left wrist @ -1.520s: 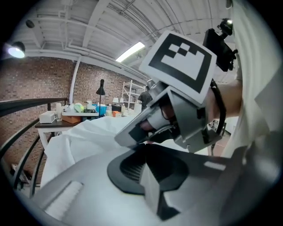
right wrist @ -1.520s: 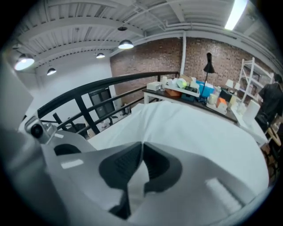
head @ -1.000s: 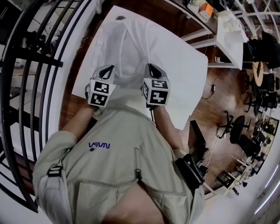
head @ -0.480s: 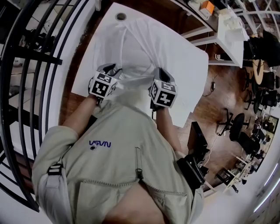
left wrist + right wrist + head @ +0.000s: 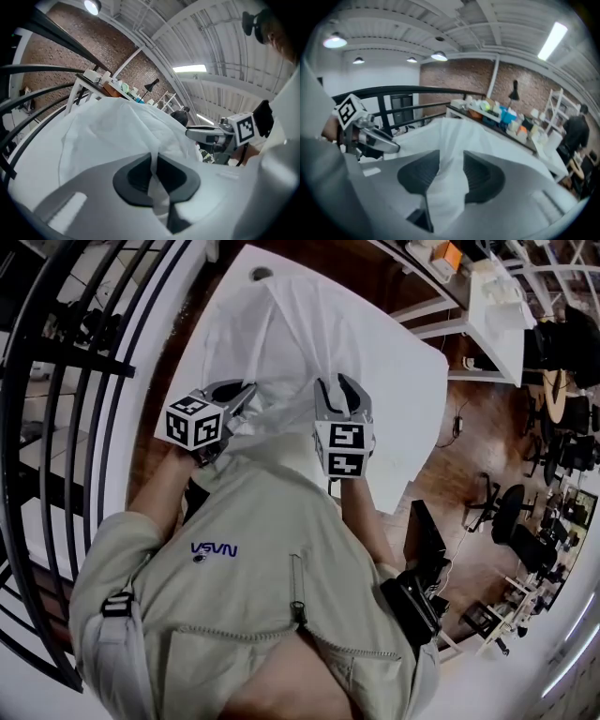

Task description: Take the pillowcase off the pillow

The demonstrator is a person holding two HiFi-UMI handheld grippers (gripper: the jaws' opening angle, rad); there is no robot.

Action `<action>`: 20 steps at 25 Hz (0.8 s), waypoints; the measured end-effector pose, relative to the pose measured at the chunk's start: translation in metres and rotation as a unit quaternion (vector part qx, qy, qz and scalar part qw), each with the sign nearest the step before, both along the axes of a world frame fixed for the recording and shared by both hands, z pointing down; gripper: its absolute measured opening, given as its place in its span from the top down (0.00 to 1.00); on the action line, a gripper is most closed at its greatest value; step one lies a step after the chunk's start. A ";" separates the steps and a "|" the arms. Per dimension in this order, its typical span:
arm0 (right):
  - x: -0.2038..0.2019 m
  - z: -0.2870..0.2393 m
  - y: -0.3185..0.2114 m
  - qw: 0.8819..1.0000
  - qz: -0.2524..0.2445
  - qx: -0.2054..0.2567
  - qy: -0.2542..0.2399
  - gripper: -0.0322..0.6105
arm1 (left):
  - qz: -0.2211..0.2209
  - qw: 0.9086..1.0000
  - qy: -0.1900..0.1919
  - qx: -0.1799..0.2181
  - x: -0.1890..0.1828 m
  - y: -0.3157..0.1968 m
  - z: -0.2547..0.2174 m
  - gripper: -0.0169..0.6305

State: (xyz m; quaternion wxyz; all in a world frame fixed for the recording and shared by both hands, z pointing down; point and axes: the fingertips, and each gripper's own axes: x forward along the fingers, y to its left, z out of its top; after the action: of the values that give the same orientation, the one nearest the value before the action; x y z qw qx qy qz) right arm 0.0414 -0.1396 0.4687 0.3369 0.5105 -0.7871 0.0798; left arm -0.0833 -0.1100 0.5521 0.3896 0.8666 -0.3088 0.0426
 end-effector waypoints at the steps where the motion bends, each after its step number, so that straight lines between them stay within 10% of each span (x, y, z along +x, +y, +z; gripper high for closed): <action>1: -0.018 -0.015 0.002 0.999 -0.039 0.032 0.008 0.69 | -0.002 1.000 0.012 0.001 0.000 -0.001 -0.005 0.94; 4: -0.072 -0.044 0.014 0.983 -0.159 0.091 0.033 0.67 | -0.004 0.999 0.039 0.006 0.000 -0.004 -0.019 0.95; 8: -0.116 -0.023 0.031 0.959 -0.267 0.053 0.079 0.67 | -0.001 0.998 0.059 0.015 0.003 0.001 -0.033 0.95; 17: -0.093 0.075 0.043 0.922 -0.291 -0.124 0.225 0.68 | 0.057 0.995 0.062 0.061 0.021 0.019 -0.057 0.96; 20: -0.093 0.079 0.036 0.933 -0.259 -0.096 0.229 0.91 | 0.054 0.995 0.048 0.065 0.022 0.018 -0.054 0.96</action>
State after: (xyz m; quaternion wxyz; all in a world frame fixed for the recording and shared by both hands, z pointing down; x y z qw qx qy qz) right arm -0.0512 -0.1032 0.5479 0.5642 0.2583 -0.7823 -0.0544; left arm -0.0614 -0.0921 0.4977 0.3439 0.9067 -0.2443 0.0016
